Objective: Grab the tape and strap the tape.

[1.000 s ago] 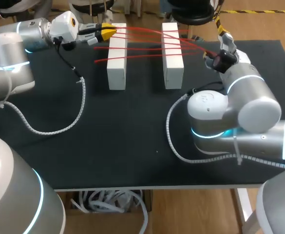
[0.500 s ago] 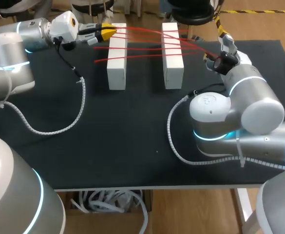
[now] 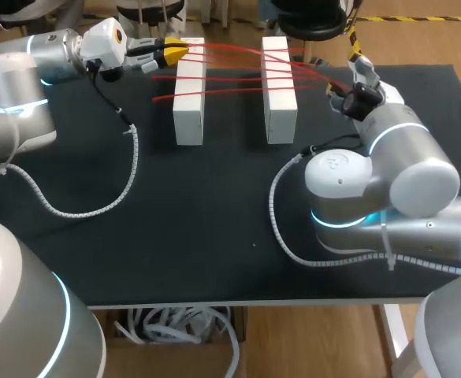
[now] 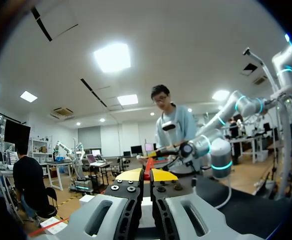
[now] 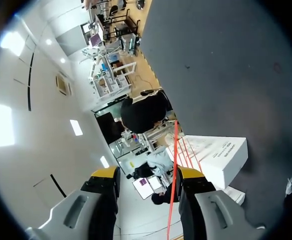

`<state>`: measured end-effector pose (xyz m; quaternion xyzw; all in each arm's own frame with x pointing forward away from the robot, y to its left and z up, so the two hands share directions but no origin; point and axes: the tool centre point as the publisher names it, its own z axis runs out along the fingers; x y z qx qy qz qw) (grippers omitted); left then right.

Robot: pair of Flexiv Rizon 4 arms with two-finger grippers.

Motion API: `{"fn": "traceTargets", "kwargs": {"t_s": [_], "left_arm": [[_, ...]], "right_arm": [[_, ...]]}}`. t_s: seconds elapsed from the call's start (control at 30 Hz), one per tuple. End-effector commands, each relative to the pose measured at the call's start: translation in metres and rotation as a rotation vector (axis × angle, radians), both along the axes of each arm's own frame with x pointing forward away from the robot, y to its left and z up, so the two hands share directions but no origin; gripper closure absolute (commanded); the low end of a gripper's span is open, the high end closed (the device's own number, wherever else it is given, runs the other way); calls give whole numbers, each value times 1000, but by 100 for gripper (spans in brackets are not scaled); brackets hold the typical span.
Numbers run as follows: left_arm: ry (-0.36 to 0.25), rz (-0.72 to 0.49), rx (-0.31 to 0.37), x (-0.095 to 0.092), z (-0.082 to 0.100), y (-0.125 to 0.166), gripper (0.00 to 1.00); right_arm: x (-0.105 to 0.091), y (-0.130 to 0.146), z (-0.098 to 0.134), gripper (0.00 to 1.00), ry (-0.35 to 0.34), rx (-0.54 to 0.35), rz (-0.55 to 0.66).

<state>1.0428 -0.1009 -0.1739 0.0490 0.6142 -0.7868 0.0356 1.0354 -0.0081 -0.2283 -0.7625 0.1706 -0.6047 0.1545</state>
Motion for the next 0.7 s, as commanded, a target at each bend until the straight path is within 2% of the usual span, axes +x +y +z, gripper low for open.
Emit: {"fn": "traceTargets", "kwargs": {"t_s": [0.03, 0.3, 0.37, 0.53, 0.57, 0.6, 0.7], "left_arm": [[-2, -4, -4, 2, -2, 0, 100], [-2, -4, -4, 2, -2, 0, 100], [-2, -4, -4, 2, -2, 0, 100], [-2, -4, -4, 2, -2, 0, 100], [-2, -4, -4, 2, -2, 0, 100], [-2, -4, -4, 2, -2, 0, 100], [-2, -4, -4, 2, -2, 0, 100]], "right_arm": [[1, 2, 2, 50, 3, 0, -2], [1, 3, 1, 53, 7, -6, -2], [1, 2, 0, 57, 9, -9, -3], [1, 1, -2, 74, 13, -15, -4], [1, 1, -2, 83, 14, -16, -3], [1, 1, -2, 100, 15, -18, -3], [1, 1, -2, 100, 17, -23, 0]]}}
